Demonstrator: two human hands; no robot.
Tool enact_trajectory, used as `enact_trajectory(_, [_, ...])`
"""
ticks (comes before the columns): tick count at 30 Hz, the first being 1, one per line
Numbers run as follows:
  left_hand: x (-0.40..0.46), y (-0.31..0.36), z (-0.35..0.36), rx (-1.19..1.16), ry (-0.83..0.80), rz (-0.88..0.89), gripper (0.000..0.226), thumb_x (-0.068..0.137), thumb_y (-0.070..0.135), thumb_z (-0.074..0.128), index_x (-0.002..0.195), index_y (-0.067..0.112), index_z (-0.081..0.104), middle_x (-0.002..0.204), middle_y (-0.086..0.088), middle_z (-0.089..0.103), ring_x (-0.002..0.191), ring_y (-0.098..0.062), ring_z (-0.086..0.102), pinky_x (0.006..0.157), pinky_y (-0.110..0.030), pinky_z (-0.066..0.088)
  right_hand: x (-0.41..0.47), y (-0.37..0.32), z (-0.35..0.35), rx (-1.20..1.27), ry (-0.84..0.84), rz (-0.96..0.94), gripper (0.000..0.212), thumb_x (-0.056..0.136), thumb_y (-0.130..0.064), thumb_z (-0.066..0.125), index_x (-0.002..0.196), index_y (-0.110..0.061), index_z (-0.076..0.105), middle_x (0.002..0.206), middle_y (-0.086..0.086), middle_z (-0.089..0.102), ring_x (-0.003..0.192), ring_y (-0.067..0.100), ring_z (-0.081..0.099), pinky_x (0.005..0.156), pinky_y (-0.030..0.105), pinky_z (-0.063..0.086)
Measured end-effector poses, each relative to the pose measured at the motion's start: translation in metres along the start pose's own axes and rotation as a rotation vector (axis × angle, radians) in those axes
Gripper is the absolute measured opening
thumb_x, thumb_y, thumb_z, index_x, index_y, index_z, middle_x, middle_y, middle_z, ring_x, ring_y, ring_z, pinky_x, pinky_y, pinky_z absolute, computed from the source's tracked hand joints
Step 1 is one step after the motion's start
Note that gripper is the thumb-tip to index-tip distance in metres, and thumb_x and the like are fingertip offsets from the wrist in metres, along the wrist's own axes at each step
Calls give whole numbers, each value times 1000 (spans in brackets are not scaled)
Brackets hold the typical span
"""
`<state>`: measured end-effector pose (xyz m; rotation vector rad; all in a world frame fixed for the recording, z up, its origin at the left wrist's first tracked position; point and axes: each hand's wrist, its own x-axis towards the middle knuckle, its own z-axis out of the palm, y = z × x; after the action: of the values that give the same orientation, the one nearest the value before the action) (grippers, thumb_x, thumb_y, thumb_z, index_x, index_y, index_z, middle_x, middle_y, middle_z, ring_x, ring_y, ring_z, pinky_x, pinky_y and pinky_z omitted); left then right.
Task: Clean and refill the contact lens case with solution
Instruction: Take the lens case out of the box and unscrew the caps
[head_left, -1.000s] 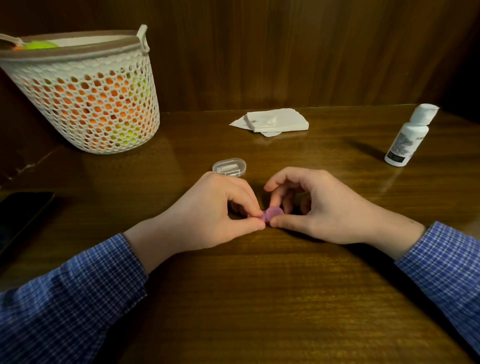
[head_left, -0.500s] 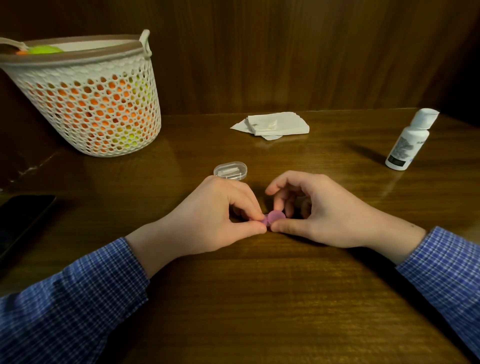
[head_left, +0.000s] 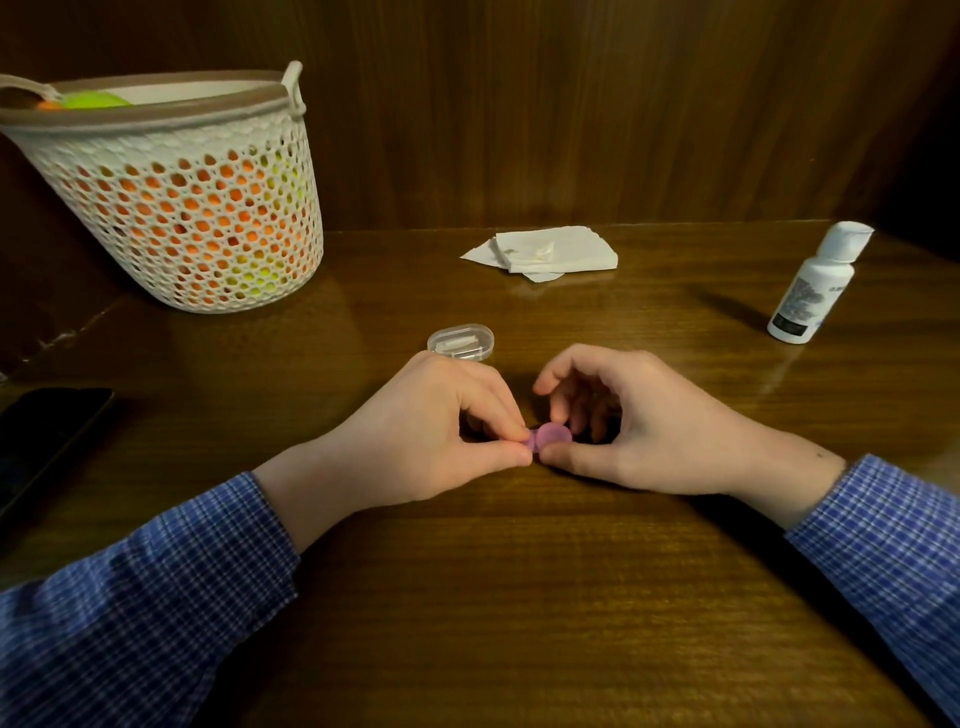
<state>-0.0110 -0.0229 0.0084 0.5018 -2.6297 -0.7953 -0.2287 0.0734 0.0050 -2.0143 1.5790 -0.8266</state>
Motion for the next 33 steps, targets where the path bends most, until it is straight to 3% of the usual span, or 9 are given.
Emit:
enact_trajectory(9, [0, 1, 0, -21, -2, 5, 13, 85, 27, 81, 98, 27, 83, 99, 17, 75, 98, 1, 70, 87, -16, 55, 1, 0, -9, 56, -89, -18, 45, 82, -17, 84, 121, -26, 62, 99, -8, 73, 92, 12, 71, 82, 31, 60])
enact_trajectory(16, [0, 2, -1, -22, 0, 3, 13, 85, 28, 80, 98, 26, 83, 98, 16, 75, 98, 0, 70, 88, -18, 55, 0, -1, -12, 49, -104, -17, 44, 83, -16, 83, 120, -26, 61, 101, -10, 73, 93, 12, 71, 82, 31, 60])
enact_trajectory(22, [0, 0, 0, -17, 3, 5, 13, 85, 29, 81, 98, 27, 83, 98, 17, 75, 97, -2, 70, 86, -21, 57, 0, -3, -2, -43, 4, -6, 49, 78, -35, 86, 121, -28, 62, 96, -11, 71, 88, 5, 69, 77, 28, 61])
enact_trajectory(33, [1, -2, 0, -7, 8, 24, 13, 86, 28, 81, 99, 27, 83, 99, 18, 75, 99, -1, 71, 87, -24, 58, 2, -5, -10, -48, -104, -57, 46, 86, -22, 81, 126, -27, 59, 103, -16, 71, 101, 3, 68, 89, 24, 56])
